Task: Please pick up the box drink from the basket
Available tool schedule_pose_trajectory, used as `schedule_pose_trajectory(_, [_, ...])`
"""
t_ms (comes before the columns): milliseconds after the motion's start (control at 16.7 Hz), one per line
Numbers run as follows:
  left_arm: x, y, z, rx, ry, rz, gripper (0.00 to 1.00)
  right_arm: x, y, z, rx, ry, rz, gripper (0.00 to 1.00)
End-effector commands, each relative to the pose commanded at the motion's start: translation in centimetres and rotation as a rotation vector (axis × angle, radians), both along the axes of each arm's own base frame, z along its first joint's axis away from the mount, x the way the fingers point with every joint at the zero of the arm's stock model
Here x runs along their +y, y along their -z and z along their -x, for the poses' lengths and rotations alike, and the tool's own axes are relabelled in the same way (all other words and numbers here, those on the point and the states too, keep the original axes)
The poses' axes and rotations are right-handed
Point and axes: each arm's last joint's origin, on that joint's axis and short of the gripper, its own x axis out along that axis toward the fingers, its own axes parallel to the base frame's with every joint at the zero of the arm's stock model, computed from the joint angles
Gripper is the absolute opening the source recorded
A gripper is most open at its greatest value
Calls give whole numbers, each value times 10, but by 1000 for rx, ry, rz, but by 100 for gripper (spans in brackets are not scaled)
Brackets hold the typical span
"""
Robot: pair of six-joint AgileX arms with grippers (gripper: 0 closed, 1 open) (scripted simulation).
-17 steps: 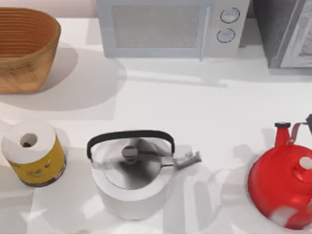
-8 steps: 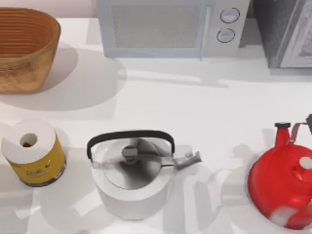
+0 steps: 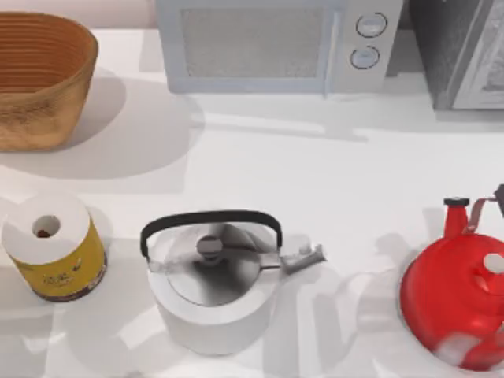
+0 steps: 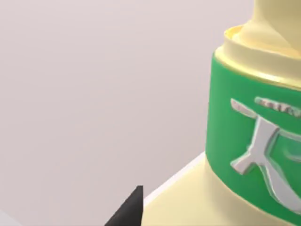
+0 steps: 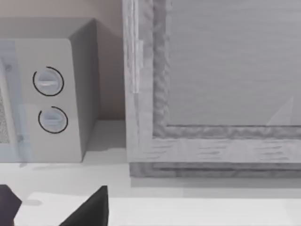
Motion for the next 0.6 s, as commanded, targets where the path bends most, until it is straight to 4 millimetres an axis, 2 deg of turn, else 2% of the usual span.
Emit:
schedule_pose_trajectory(240, [0, 0, 0, 0, 0, 0, 98, 0, 0, 0, 0, 0, 0, 100])
schedule_pose_trajectory(600, [0, 0, 0, 0, 0, 0, 100, 0, 0, 0, 0, 0, 0, 100])
